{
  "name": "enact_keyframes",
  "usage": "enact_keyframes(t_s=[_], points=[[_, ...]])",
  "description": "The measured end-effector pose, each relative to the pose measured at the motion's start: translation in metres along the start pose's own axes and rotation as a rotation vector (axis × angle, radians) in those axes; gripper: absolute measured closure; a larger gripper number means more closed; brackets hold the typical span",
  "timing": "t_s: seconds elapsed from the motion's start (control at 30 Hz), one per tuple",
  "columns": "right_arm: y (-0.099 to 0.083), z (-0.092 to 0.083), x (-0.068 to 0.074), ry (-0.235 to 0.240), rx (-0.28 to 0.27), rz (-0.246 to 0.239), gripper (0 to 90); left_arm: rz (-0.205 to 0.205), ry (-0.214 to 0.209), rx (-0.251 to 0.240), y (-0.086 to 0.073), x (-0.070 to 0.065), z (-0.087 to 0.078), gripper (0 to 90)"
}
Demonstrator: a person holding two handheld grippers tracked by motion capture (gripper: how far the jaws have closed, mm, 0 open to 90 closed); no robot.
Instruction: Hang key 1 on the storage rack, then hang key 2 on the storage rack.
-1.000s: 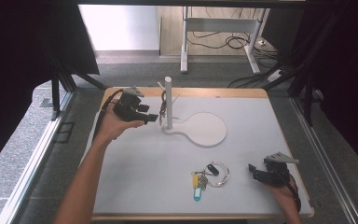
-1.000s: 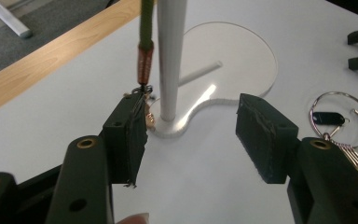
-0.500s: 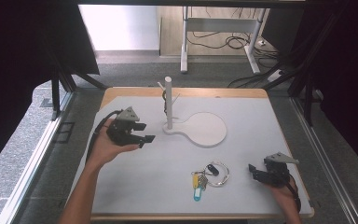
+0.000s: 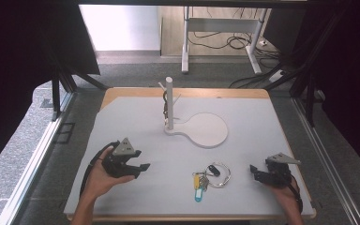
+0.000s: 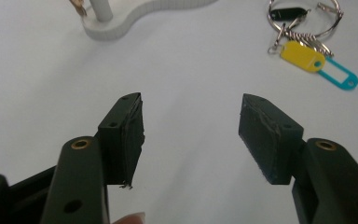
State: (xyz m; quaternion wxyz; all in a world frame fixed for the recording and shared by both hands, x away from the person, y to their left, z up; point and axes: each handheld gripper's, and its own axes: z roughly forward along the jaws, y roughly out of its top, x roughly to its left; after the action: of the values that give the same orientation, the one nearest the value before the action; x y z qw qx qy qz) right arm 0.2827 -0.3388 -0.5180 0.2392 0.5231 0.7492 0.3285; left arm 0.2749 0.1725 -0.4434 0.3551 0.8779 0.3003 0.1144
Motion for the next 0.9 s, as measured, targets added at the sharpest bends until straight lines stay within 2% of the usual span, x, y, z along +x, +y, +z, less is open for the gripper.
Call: enact_keyframes(t_s=[0.07, 0.17, 0.27, 0.4, 0.53, 0.63, 0.77, 0.9], points=[[0.0, -0.001, 0.0, 0.0, -0.002, 0.003, 28.3, 0.003, 0.021, 0.019, -0.002, -0.001, 0.001, 40.7], [0.0, -0.005, -0.001, -0.001, -0.038, 0.005, 28.4, -0.022, 0.001, -0.003, -0.005, -0.001, 0.003, 40.9], [0.0, -0.014, -0.004, 0.006, -0.075, 0.013, 28.6, -0.027, -0.003, 0.005, -0.007, -0.002, 0.007, 40.8], [0.001, -0.02, -0.005, 0.009, -0.09, 0.012, 28.7, -0.046, 0.0, 0.004, -0.009, 0.0, 0.009, 40.8], [0.003, -0.026, -0.004, 0.011, -0.109, 0.011, 28.7, -0.048, 0.008, 0.008, -0.01, -0.001, 0.009, 40.6], [0.009, -0.03, -0.001, 0.019, -0.116, -0.007, 28.4, -0.051, 0.016, -0.001, -0.009, -0.002, 0.005, 39.9], [0.017, -0.036, 0.002, 0.027, -0.104, -0.032, 28.4, -0.035, 0.011, -0.013, -0.005, -0.004, 0.002, 39.8], [0.028, -0.044, 0.008, 0.044, -0.074, -0.089, 29.9, -0.034, -0.01, -0.003, -0.009, -0.006, 0.005, 39.8]])
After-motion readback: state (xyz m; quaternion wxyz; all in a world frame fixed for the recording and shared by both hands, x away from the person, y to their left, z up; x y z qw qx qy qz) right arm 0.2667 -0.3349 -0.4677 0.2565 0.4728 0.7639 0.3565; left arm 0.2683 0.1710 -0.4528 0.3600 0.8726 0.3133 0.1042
